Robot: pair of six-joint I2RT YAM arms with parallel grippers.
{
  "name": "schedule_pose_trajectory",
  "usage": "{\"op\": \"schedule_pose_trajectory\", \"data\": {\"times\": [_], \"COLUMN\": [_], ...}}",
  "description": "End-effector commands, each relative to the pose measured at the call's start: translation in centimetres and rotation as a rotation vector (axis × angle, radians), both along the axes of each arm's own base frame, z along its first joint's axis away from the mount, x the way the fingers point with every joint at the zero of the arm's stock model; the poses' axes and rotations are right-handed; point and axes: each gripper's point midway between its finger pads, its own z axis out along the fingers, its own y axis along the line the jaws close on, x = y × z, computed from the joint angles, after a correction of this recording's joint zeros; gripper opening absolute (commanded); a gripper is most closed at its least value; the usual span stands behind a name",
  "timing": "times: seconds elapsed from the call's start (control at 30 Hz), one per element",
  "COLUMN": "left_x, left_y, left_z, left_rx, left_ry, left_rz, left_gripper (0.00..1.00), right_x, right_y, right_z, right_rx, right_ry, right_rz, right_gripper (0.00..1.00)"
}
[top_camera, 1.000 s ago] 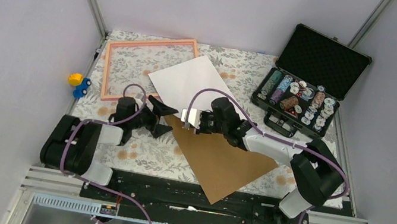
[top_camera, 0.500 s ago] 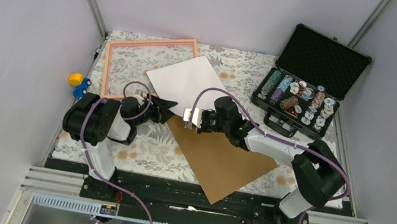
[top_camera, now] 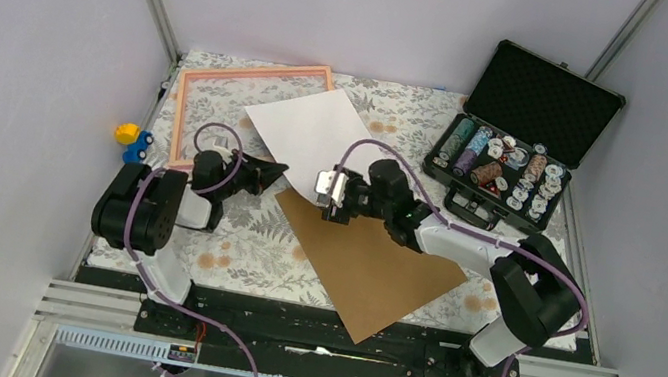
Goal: Put the photo into the frame
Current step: Turn over the photo from the photo frame.
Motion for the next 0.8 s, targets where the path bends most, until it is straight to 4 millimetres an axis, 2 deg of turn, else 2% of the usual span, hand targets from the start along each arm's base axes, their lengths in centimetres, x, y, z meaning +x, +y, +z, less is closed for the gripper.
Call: {"op": "schedule_pose_trajectory", "data": {"times": [0.0, 0.07, 0.13, 0.2, 0.3, 0.4, 0.47, 0.53, 0.63, 0.77], "left_x": [0.6, 0.4, 0.1, -0.1, -0.8, -1.2, -1.3, -1.4, -1.0, -0.4], "left_y": [0.7, 1.5, 2.8, 5.1, 7.7, 9.6, 10.4, 11.1, 11.5, 12.4], "left_z": [3.3, 3.7, 4.4, 5.1, 5.7, 6.4, 7.0, 7.2, 7.7, 9.8], "left_rx": [0.084, 0.134, 0.173, 0.206, 0.241, 0.287, 0.306, 0.309, 0.261, 0.243], "left_ry": [-0.131, -0.13, -0.139, -0.142, -0.143, -0.156, -0.17, -0.178, -0.209, -0.313], "left_rz": [-0.002, 0.023, 0.058, 0.123, 0.215, 0.289, 0.333, 0.38, 0.426, 0.527], "left_gripper": [0.0, 0.0, 0.0, 0.0, 0.0, 0.0, 0.0, 0.0, 0.0, 0.0], "right_x": [3.2, 4.3, 5.4, 6.3, 7.9, 9.7, 10.7, 11.4, 12.6, 14.0], "right_y": [-0.5, -1.7, -2.6, -3.7, -6.1, -9.0, -11.0, -12.1, -12.6, -12.3], "right_z": [5.8, 7.7, 8.8, 9.7, 11.6, 12.6, 12.7, 12.3, 11.2, 9.8], "right_rx": [0.306, 0.427, 0.487, 0.567, 0.694, 0.721, 0.729, 0.734, 0.734, 0.695], "right_ry": [0.02, 0.04, 0.033, 0.057, 0.066, 0.045, 0.037, 0.056, 0.119, 0.196], "right_rz": [-0.14, -0.215, -0.297, -0.365, -0.509, -0.698, -0.81, -0.855, -0.889, -0.932], "right_gripper": [0.96, 1.0, 1.0, 1.0, 1.0, 1.0, 1.0, 1.0, 1.0, 1.0]}}
